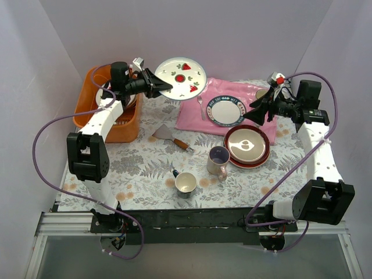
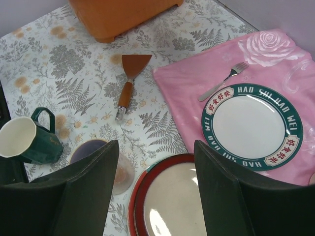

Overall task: Place the mixed dishes into the plastic bin
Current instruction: Place the plate in the plastic bin.

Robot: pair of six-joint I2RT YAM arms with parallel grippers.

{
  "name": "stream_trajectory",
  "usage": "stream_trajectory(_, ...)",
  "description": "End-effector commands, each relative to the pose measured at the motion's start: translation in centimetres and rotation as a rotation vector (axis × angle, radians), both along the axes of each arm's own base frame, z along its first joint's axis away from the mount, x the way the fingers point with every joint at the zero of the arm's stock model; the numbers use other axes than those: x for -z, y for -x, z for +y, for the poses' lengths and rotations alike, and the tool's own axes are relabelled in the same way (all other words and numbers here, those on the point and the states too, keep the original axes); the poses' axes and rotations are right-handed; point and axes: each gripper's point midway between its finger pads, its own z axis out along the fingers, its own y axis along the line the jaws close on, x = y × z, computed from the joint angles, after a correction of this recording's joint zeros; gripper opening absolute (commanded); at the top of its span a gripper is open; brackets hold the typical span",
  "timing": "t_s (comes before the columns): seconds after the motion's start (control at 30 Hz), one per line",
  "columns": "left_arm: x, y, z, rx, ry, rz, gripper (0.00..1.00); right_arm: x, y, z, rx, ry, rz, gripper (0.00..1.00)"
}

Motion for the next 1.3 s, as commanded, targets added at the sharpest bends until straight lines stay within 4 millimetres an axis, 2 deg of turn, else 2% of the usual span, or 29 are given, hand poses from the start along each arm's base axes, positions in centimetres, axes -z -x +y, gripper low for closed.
stream_trajectory(0.0, -7.0, 2.4, 2.5, -0.019, 0.028, -0.217, 0.0, -1.0, 0.4, 0.1, -0.011, -0.011, -0.044, 0.7)
stream_trajectory(0.1, -7.4, 2.3, 4.0, -0.048, 0.031, -0.228, 0.0, -0.8, 0.5, 0.1, -0.011, -0.012, -0.039, 0.7)
stream_trajectory(0.13, -7.1, 2.0, 5.2, -0.074, 0.027, -0.222, 0.0, -0.6, 0.5, 0.1, -0.012, -0.013, -0.035, 0.7)
stream_trajectory(0.27, -7.0, 2.1, 6.5, -0.105, 0.026, -0.223, 0.0, -0.4, 0.7, 0.1, -0.011, -0.016, -0.031, 0.7)
stream_trajectory(0.33, -6.9, 1.5, 9.0, -0.168, 0.02, -0.22, 0.0, -0.3, 0.7, 0.1, -0.009, -0.017, -0.028, 0.71)
stream_trajectory(0.53, -6.9, 1.2, 12.5, -0.268, 0.032, -0.213, 0.0, 0.0, 0.7, 0.0, -0.005, -0.017, -0.022, 0.7)
stream_trajectory(0.8, -6.1, 0.9, 15.6, -0.38, 0.052, -0.193, 0.0, 0.2, 0.8, 0.0, -0.004, -0.022, -0.016, 0.71)
stream_trajectory(0.97, -6.1, -0.1, 17.7, -0.482, 0.057, -0.197, 0.0, 0.4, 0.8, -0.1, -0.001, -0.025, -0.009, 0.71)
stream_trajectory(1.27, -4.9, -1.6, 21.7, -0.688, 0.077, -0.178, 0.0, 0.7, 0.9, -0.2, 0.005, -0.027, -0.005, 0.71)
